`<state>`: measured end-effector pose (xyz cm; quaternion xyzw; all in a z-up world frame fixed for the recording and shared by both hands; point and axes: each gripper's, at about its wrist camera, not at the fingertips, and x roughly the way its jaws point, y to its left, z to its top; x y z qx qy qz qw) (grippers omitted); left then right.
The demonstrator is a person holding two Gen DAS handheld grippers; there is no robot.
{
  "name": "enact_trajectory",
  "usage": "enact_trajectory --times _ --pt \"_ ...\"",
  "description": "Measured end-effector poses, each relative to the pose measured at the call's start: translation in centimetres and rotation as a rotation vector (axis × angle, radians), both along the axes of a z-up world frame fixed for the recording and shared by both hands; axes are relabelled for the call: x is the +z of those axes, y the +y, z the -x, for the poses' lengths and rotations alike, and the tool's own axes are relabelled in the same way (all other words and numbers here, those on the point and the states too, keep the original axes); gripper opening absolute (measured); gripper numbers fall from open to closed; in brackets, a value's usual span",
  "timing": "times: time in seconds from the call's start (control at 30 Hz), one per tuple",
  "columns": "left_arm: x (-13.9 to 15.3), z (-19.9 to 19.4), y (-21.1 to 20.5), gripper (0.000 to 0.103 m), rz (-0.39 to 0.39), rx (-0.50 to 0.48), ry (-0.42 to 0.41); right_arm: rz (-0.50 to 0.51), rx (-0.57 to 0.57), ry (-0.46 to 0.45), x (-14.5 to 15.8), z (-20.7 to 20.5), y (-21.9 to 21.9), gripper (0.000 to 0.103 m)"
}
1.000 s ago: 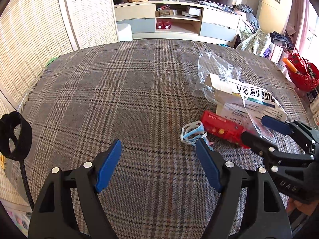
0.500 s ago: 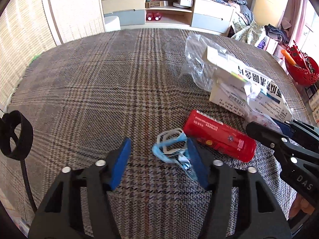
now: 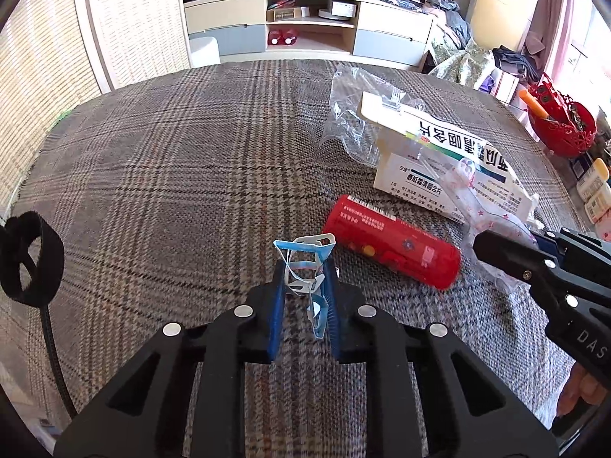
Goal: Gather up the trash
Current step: 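Grasp the second blue plastic piece with the left tool while the right tool grasps the clear plastic spoon, then carry both items over the grey bin and open both tools to drop them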
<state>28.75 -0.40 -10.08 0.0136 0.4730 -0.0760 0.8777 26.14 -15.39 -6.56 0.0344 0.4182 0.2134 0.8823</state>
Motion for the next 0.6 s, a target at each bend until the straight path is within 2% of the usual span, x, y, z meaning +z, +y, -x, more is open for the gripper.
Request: enact_trajectory --times 0.33,0.6 --pt "2.9 5.9 -0.3 0.018 0.002 -0.003 -0.03 0.027 -0.034 -0.01 1.8 5.5 -0.9 0.018" --pt "4.1 13.2 -0.6 0.018 0.017 -0.006 -0.026 0.058 -0.08 -0.003 2.9 12.2 -2.9 0.018"
